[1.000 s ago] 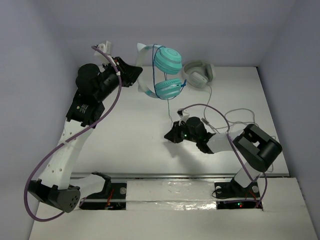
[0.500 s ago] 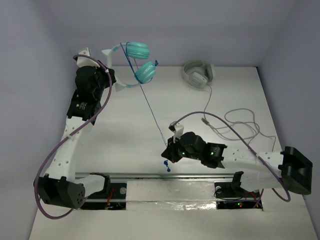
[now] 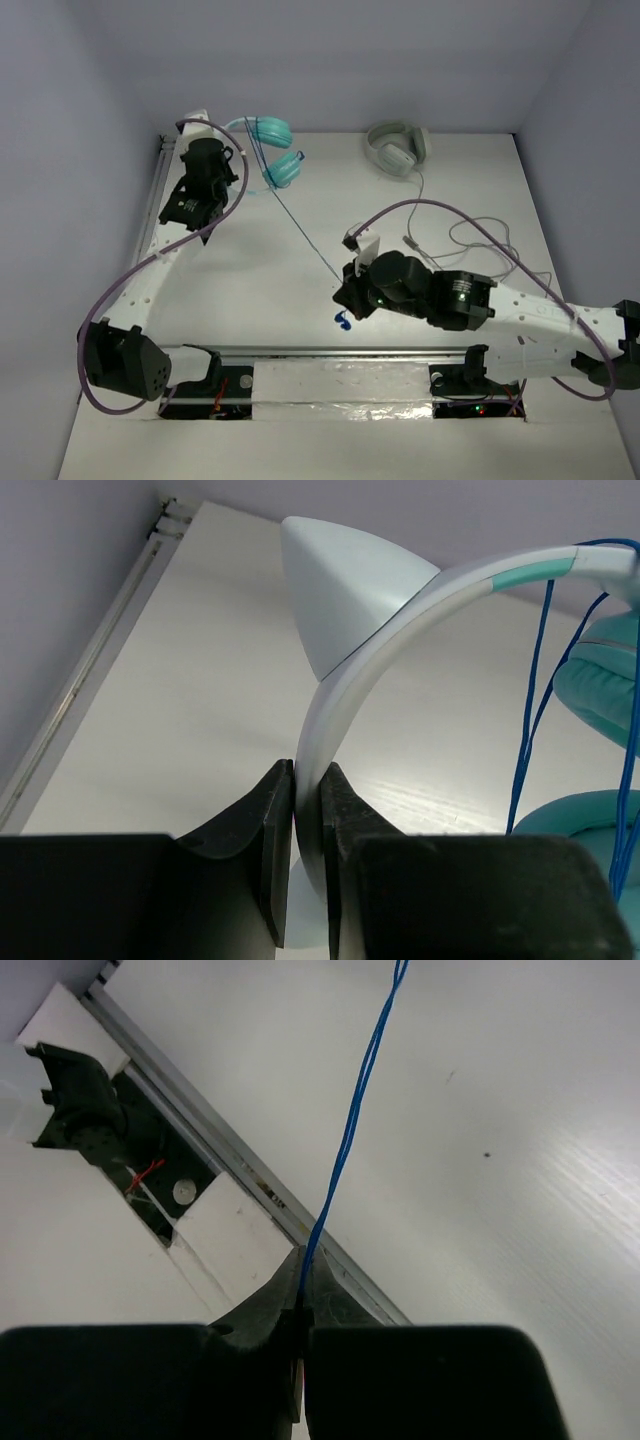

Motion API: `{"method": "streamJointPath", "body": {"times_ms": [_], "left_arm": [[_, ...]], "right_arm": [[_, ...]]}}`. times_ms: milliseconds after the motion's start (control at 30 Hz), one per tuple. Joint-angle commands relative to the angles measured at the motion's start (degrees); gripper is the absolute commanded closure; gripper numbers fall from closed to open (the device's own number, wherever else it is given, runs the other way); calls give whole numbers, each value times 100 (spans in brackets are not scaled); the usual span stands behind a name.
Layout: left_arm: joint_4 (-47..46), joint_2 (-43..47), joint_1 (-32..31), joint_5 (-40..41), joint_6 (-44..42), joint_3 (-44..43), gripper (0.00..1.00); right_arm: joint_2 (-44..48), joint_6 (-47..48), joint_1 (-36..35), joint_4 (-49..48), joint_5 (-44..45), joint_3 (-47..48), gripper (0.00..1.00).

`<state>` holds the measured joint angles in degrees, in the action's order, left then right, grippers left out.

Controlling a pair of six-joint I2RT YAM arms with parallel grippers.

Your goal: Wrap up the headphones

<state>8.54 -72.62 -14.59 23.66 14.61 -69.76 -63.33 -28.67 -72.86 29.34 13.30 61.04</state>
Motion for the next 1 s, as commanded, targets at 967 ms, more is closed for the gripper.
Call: {"method": "streamJointPath", "body": {"times_ms": [967], "left_arm": [[597, 327, -2628, -1152, -1083, 1605, 100]], "right_arm": [[-1111, 3077, 1801, -1175, 2712, 1447, 100]]}}
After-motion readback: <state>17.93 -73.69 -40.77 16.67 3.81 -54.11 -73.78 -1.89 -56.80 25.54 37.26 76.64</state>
